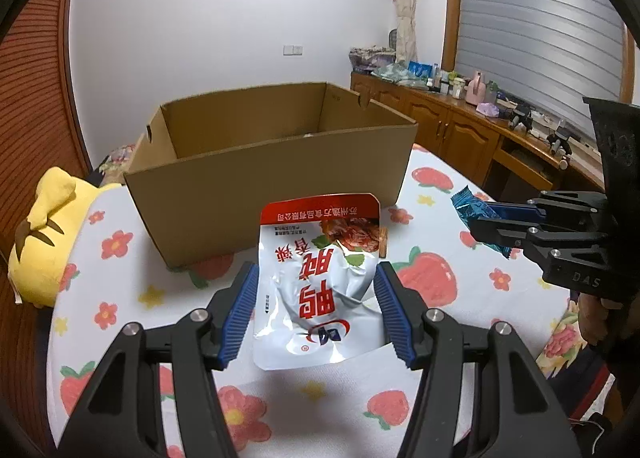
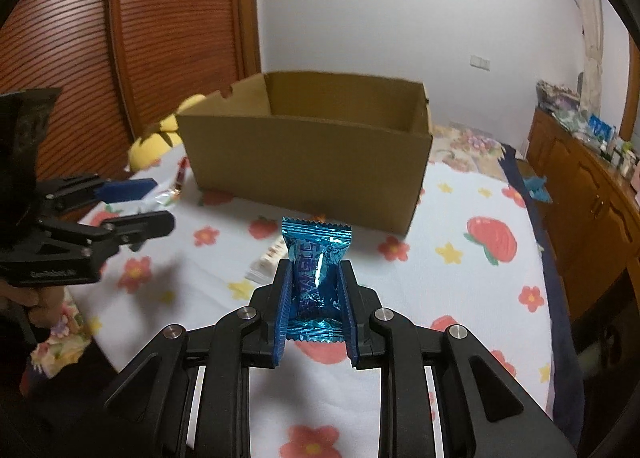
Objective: Organize snacks
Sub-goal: 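Carry the red-and-white pouch and blue candy over the box with both tools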
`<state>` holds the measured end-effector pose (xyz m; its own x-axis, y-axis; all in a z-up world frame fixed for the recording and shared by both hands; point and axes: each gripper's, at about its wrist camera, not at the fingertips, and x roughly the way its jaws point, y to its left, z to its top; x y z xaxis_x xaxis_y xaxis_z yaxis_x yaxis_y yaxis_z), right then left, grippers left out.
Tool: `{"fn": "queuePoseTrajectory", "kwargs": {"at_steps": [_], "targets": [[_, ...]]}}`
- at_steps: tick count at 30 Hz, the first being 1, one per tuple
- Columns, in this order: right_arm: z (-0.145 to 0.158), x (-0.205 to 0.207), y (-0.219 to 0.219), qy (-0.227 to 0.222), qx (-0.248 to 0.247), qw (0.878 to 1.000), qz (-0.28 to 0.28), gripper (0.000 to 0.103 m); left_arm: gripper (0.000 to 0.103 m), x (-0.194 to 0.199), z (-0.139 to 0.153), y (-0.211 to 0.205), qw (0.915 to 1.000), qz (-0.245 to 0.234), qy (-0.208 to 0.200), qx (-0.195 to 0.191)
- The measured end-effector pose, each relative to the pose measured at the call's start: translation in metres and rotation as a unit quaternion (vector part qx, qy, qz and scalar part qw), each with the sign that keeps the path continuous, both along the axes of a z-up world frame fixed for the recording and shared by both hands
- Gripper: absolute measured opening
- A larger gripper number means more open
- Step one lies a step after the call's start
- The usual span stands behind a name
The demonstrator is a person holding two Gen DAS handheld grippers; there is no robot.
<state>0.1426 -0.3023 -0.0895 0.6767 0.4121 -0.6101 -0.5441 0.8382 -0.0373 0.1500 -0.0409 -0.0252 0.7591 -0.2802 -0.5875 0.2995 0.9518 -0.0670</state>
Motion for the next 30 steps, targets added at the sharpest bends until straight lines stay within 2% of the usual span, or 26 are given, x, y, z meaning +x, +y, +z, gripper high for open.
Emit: {"fn": "queuePoseTrajectory", "kwargs": {"at_steps": [14,30], "targets": [[0.034,-0.015,0.006,-0.037,0.015,0.999,0.010,0.021,0.059,-0.005,0.033,0.002,0.9992,-0.002,-0.040,-0.002],[0.061,0.005,0.013,-0.060,0.022,0.998,0.012,0.021,0.059,0.019,0.048,0.008,0.9985,0.010,-0.054,0.008]]}}
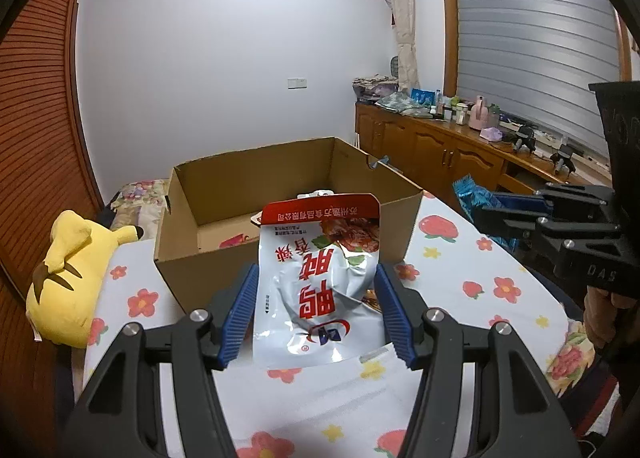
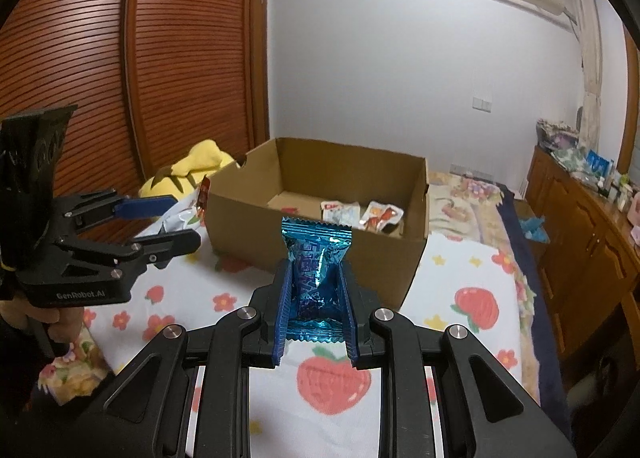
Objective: Organize snacks
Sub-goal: 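Carry the red-and-white pouch and blue candy over the box with both tools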
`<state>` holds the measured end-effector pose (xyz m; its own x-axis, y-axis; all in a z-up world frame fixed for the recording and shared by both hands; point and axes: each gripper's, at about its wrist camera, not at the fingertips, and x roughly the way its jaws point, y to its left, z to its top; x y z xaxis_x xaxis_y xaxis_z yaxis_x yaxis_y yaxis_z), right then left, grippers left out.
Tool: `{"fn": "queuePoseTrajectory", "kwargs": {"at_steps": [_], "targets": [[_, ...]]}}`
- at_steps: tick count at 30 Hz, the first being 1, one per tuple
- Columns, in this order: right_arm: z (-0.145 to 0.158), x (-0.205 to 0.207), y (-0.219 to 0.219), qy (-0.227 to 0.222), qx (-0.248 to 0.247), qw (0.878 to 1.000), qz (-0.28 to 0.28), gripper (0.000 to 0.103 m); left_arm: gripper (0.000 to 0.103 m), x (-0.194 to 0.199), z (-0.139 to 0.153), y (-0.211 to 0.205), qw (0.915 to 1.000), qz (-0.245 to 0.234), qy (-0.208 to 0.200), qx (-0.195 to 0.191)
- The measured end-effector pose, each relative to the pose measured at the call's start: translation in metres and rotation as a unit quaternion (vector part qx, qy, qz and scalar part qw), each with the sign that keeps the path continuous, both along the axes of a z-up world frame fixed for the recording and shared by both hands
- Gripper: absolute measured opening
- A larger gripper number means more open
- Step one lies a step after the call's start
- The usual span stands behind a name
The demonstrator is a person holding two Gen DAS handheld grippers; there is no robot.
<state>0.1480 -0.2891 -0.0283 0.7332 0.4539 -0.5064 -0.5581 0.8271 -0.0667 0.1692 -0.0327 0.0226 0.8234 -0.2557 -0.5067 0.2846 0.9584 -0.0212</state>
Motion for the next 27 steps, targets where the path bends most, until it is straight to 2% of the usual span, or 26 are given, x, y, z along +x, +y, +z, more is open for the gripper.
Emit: {"fn": "queuePoseTrajectory", "kwargs": {"at_steps": [15,19,27], "targets": [[0.003,0.061,0.028,0.008,-0.001,1.000,0.014,0.021,0.059,0.056,0.000,0.018,0.9996,0.027,0.011,0.001],[0.003,0.083,0.037,0.013,0.000,1.000,0.017,0.021,0.059,0.071,0.000,0.025,0.9993,0.034,0.014,-0.009],[-0.008,0.119,0.051,0.027,-0.008,0.999,0.024,0.021,0.059,0.102,-0.002,0.033,0.9992,0.035,0.021,-0.001]]}}
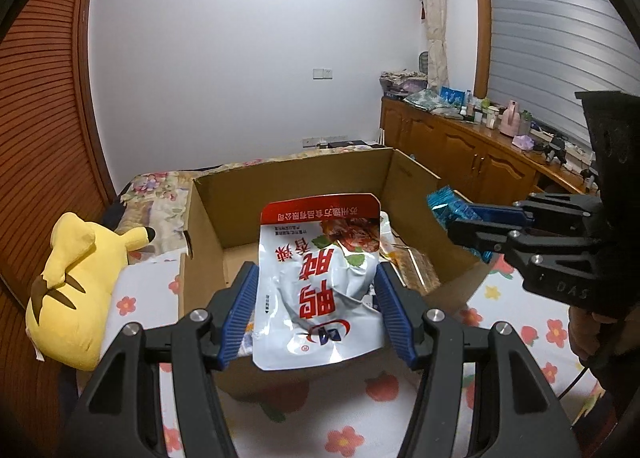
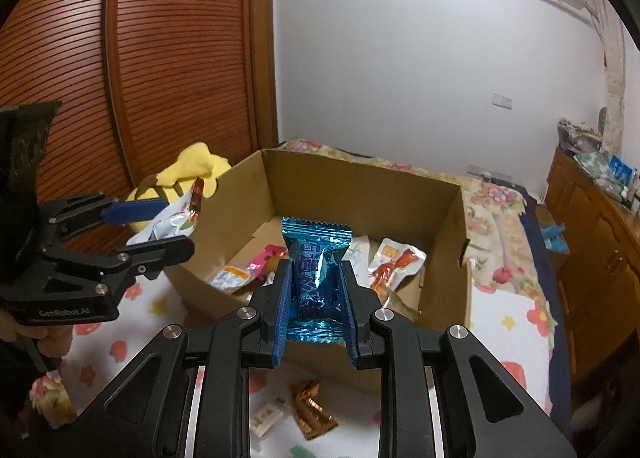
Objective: Organize snacks
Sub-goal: 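Carry the red-and-white pouch and blue candy over the box with both tools, then open both tools to drop the blue candy and red-and-white pouch into the box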
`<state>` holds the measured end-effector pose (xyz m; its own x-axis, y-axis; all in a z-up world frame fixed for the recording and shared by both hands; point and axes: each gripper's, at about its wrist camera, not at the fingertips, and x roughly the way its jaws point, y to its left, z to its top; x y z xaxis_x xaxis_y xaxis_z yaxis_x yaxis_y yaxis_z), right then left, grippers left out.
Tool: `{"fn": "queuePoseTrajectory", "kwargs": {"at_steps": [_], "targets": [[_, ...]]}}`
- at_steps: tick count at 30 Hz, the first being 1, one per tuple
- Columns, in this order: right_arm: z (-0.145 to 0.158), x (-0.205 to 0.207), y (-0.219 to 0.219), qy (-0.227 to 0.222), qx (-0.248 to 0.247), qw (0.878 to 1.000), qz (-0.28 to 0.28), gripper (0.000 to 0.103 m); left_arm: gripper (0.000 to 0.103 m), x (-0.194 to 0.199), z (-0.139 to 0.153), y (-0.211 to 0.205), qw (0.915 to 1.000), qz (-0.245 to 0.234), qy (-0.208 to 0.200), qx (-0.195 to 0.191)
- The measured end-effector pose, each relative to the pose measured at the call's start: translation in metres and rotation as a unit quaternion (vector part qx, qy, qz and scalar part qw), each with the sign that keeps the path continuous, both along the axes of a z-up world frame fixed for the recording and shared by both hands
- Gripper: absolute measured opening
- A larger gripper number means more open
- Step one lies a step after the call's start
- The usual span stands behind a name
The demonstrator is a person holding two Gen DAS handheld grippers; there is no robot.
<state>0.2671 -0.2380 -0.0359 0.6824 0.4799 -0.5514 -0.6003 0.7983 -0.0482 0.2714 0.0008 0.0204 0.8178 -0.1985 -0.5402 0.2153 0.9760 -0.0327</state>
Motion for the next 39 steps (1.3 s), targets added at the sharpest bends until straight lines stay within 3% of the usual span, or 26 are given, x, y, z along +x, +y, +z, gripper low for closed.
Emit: {"fn": "queuePoseTrajectory", "kwargs": {"at_steps": [14,17,31,39], "targets": [[-0.017,0.036,0.010,0.025,-0.013,1.000,0.001,0.022,0.059,0.025,-0.006,-0.006,0.9999,0.004,0.012,0.010],[-0.018,0.039,0.007,0.029,-0.012,0.999,-0.003,0.031,0.059,0.030,-0.006,-0.007,0.9998,0.004,0.012,0.012],[-0.015,0.031,-0.005,0.029,0.004,1.000,0.000,0.033,0.063,0.054,-0.016,-0.010,0.9989,0.029,0.034,0.016],[-0.015,0.025,-0.009,0.026,0.006,1.000,-0.001,0.035,0.063,0.047,-0.014,-0.009,0.9991,0.027,0.029,0.011]]}}
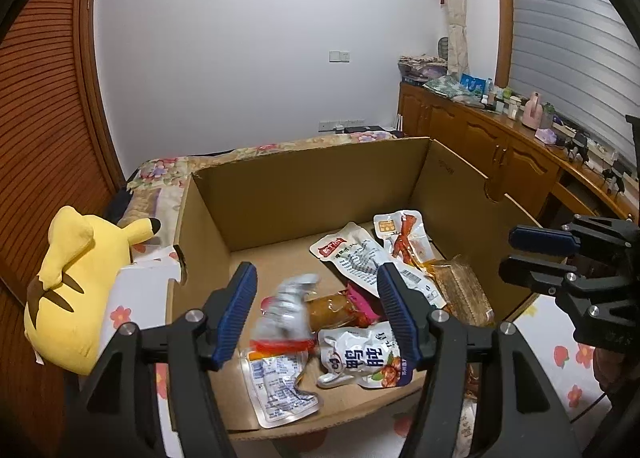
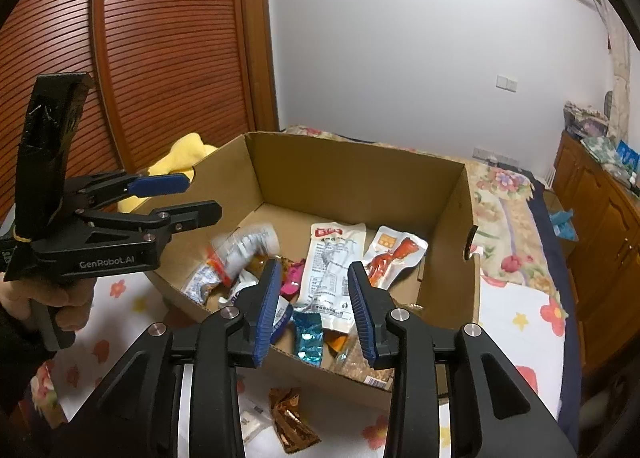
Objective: Organize snacks
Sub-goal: 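Open both tools to drop the blue candy and red-and-white pouch into the box, then lower both tools toward the white pastry and bronze candy on the tablecloth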
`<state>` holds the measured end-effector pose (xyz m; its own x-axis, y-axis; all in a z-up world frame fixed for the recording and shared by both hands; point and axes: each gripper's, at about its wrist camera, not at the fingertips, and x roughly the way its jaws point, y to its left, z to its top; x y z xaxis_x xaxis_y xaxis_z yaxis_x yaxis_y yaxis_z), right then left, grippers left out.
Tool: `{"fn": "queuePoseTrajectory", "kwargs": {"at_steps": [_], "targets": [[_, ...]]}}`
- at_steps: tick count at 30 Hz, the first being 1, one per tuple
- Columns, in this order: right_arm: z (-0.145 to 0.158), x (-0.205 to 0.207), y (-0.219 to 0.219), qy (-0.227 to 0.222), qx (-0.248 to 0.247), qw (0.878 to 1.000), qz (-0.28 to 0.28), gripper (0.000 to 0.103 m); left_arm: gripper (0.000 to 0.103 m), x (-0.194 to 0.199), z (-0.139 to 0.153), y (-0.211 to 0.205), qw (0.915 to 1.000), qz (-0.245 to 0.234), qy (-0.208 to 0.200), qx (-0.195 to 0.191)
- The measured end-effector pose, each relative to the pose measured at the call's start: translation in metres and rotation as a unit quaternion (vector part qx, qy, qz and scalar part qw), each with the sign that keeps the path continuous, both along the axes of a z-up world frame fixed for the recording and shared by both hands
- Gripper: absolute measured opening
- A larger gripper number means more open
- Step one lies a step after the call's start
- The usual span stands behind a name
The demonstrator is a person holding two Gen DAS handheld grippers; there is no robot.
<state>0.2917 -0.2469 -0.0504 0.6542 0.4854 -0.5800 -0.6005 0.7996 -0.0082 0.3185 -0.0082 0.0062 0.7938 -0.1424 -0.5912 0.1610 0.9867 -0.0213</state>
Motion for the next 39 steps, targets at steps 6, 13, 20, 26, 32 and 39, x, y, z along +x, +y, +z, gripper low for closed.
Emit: {"fn": "queuePoseTrajectory", "kwargs": {"at_steps": [6,13,20,26,32,39], "targets": [[0.004,-0.012,-0.002,-0.005,-0.001,1.000,-0.004,0.037,0.063,-0.016,0.006,-0.002,1.0000,-0.005,-0.008,-0.001],[0.013,-0.038,-0.010,-0.013,0.000,1.000,-0.017,0.045,0.064,-0.047,0.019,-0.005,0.9996,-0.016,-0.024,-0.003],[0.020,-0.070,-0.019,-0.021,0.004,0.999,-0.027,0.052,0.066,-0.086,0.024,-0.012,0.9990,-0.028,-0.035,-0.004],[0.018,-0.095,-0.027,-0.022,0.004,0.999,-0.032,0.053,0.067,-0.112,0.015,-0.019,0.9990,-0.034,-0.030,-0.003],[0.015,-0.112,-0.038,-0.017,0.008,0.999,-0.036,0.053,0.067,-0.127,-0.001,-0.030,0.9990,-0.042,-0.015,-0.003],[0.011,-0.119,-0.046,-0.011,0.009,0.999,-0.039,0.053,0.067,-0.129,-0.019,-0.048,0.9984,-0.056,0.007,0.001]]}}
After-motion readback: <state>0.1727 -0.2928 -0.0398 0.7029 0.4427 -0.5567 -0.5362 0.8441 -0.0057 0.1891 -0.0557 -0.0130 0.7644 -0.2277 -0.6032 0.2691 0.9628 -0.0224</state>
